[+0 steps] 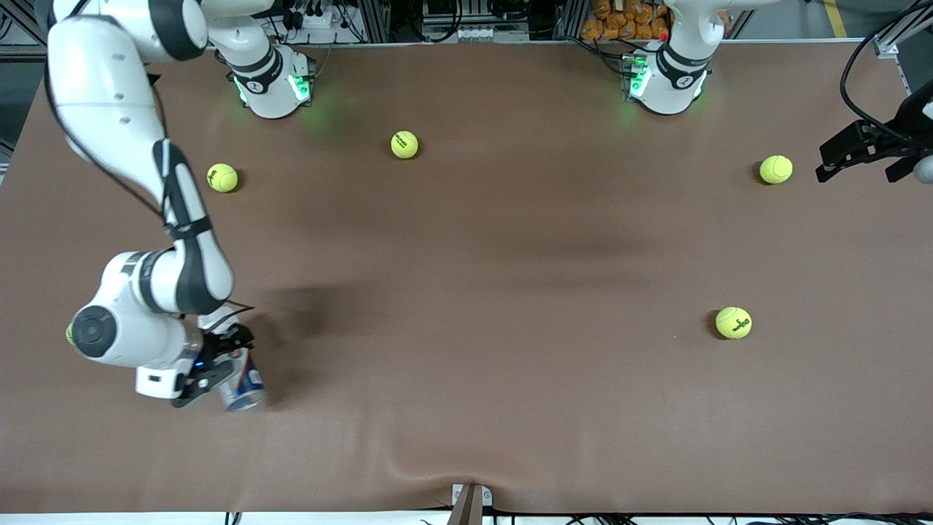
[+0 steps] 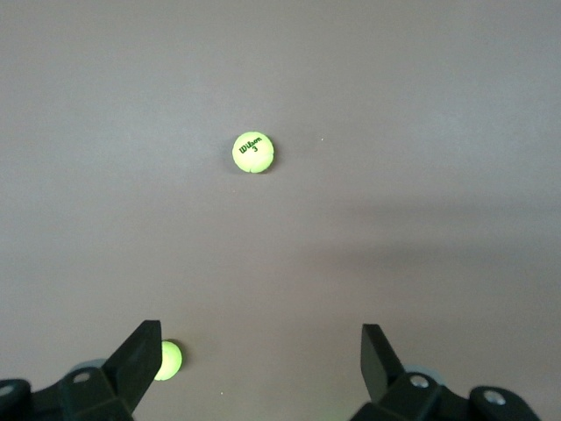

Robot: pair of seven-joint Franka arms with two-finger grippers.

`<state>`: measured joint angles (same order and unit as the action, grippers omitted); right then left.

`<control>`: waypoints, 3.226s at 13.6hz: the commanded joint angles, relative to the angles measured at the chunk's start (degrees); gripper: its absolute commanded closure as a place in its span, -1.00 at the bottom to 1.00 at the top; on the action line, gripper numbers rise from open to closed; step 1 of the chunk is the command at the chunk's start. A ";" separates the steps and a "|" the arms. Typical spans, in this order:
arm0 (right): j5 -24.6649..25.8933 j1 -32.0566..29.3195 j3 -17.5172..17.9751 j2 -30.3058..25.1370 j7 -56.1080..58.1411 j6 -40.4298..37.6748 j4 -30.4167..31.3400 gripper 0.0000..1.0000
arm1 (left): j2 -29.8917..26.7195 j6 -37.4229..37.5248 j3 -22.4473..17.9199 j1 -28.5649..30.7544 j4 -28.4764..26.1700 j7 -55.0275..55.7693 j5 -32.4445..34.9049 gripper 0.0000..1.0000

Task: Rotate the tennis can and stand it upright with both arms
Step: 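Lift the can with the right gripper and carry it toward table center, then lower the can onto the table with the right gripper and release it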

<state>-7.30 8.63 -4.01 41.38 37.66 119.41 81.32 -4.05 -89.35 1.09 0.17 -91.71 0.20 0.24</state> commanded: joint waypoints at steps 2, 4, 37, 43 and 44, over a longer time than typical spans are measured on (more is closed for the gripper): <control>-1.14 9.72 -0.48 -4.20 -0.83 -3.74 1.47 -0.52 | 0.27 0.85 0.14 0.27 0.92 0.33 0.02 -1.00; -1.14 14.47 -0.04 -5.34 -0.57 -3.66 1.47 -0.52 | 0.27 0.85 0.15 0.27 0.92 0.24 0.11 -1.00; 9.94 44.90 0.40 -6.56 -10.05 4.97 3.93 -1.00 | 11.42 2.78 1.46 -0.88 1.44 -0.63 0.56 -1.00; 8.88 32.18 0.23 -17.11 -10.24 -4.69 4.10 -1.00 | 13.18 3.84 4.89 -0.97 1.71 0.41 -9.59 -1.00; 7.66 29.28 0.14 -19.04 -10.33 -7.06 4.11 -1.00 | 14.06 3.75 4.63 0.08 1.62 0.33 -14.78 -1.00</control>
<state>1.32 42.62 -5.05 27.44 28.08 115.63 83.16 8.31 -86.83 5.60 -1.09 -91.55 0.43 -7.98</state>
